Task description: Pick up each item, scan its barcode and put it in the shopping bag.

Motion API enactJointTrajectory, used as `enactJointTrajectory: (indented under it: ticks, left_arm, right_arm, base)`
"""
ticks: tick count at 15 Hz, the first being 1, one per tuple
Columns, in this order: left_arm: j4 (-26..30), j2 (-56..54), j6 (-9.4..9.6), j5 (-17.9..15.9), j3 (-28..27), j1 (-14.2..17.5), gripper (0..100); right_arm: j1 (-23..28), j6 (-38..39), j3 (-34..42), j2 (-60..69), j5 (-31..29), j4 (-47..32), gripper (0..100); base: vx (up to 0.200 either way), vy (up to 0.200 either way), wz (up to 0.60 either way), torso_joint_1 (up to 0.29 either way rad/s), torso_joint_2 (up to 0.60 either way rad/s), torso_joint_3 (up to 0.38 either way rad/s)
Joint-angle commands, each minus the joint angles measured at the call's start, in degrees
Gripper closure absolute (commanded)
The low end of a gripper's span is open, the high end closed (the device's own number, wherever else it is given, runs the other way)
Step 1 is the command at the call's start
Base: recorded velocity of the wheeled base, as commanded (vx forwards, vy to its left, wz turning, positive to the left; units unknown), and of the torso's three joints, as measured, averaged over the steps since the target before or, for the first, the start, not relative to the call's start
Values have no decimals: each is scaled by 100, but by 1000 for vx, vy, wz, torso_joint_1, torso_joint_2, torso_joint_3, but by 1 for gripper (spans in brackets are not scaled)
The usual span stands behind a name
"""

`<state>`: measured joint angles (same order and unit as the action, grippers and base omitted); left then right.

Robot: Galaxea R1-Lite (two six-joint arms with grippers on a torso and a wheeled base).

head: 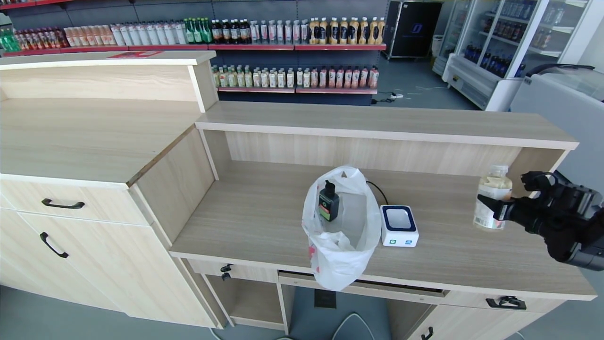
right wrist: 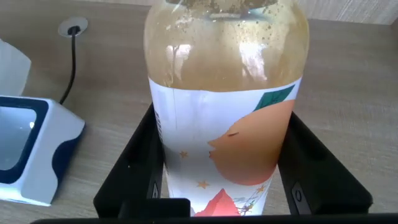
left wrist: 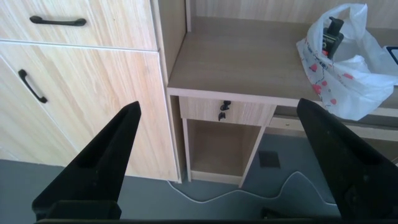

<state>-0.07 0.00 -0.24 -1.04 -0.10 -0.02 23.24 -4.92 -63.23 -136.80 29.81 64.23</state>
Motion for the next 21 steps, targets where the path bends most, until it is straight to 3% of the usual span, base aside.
enactJointTrajectory:
  ticks: [1, 5, 9, 16, 21]
  left_arm:
    - [-1, 0, -2, -2, 1, 2, 0]
    - [-1, 0, -2, -2, 1, 2, 0]
    - [-1, 0, -2, -2, 1, 2, 0]
    - [-1, 0, -2, -2, 1, 2, 0]
    - [-1, 0, -2, -2, 1, 2, 0]
  right_arm:
    - [-188, 958, 382, 1376, 623, -104, 100]
    - [-469, 2039, 848, 3037, 1906, -807, 100]
    - [-1207, 3428, 927, 4601, 2943, -1545, 100]
    - [-2236, 4623, 988, 5568, 3312, -1853, 100]
    - [-2526, 5107, 1129, 5893, 3330, -1862, 100]
  base:
    - [0, 0, 0, 0, 0, 0]
    - [0, 0, 0, 0, 0, 0]
    - [0, 0, 0, 0, 0, 0]
    - [0, 0, 0, 0, 0, 0]
    - [0, 0, 0, 0, 0, 0]
